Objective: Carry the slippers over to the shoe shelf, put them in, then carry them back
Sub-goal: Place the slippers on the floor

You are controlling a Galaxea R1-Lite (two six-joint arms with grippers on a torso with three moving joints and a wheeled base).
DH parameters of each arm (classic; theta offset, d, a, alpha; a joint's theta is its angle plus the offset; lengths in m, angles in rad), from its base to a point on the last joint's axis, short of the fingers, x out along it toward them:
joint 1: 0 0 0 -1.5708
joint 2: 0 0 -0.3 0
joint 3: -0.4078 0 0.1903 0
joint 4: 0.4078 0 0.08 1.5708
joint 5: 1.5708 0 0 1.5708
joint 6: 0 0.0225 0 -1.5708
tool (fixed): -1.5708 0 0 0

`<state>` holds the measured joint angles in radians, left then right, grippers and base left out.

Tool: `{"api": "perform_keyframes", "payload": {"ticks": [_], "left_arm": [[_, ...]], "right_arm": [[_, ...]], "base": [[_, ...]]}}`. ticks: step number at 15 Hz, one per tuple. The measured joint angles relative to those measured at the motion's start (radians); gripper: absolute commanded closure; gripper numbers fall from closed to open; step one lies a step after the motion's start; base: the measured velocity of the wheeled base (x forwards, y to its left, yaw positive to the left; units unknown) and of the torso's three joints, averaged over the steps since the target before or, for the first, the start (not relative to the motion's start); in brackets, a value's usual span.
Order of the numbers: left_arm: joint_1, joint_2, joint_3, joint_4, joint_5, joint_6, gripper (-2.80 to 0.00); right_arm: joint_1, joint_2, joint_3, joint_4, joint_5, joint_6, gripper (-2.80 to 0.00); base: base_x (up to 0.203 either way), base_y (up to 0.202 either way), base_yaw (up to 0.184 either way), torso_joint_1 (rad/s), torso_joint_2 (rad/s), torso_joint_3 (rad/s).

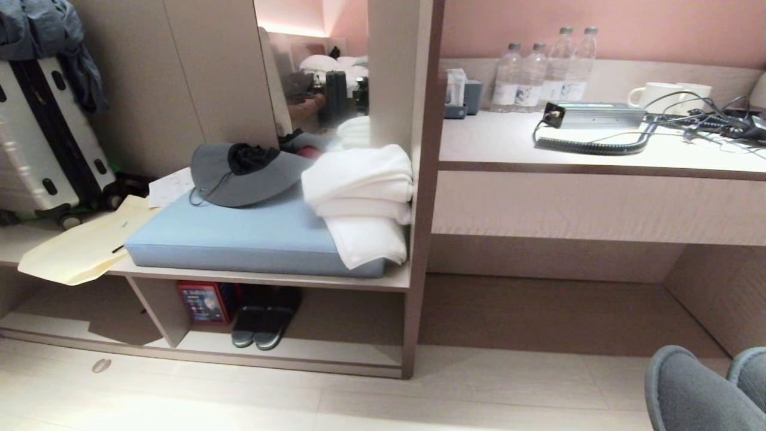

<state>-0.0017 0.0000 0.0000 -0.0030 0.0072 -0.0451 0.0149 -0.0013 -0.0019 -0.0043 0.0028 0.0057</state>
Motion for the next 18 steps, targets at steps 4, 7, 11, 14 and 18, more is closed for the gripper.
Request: {"api": "perform_keyframes", "payload": {"ticks": [4, 7, 11, 14, 18], "left_arm": [[0.0, 0.0, 0.0, 0.001, -0.001, 0.001, 0.0], [0.0, 0.0, 0.0, 0.001, 0.0, -0.005, 0.0], [0.0, 0.0, 0.0, -0.001, 0.0, -0.01, 0.0], [0.0, 0.0, 0.0, -0.001, 0.0, -0.011, 0.0], [0.0, 0.0, 0.0, -0.001, 0.0, -0.011, 0.0]], "right_arm": [[0.0, 0.0, 0.0, 0.0, 0.0, 0.0, 0.0], [0.0, 0.0, 0.0, 0.0, 0.0, 0.0, 0.0], [0.0, 0.0, 0.0, 0.0, 0.0, 0.0, 0.0], [0.0, 0.0, 0.0, 0.0, 0.0, -0.005, 0.0], [0.0, 0.001, -0.001, 0.002, -0.001, -0.007, 0.0]], "base": [[0.0, -0.188, 0.001, 0.002, 0.0, 0.002], [0.0, -0.039, 0.0, 0.001, 0.0, 0.001], [0.0, 0.0, 0.0, 0.0, 0.0, 0.0], [0.0, 0.0, 0.0, 0.0, 0.0, 0.0], [0.0, 0.0, 0.0, 0.0, 0.0, 0.0]]}}
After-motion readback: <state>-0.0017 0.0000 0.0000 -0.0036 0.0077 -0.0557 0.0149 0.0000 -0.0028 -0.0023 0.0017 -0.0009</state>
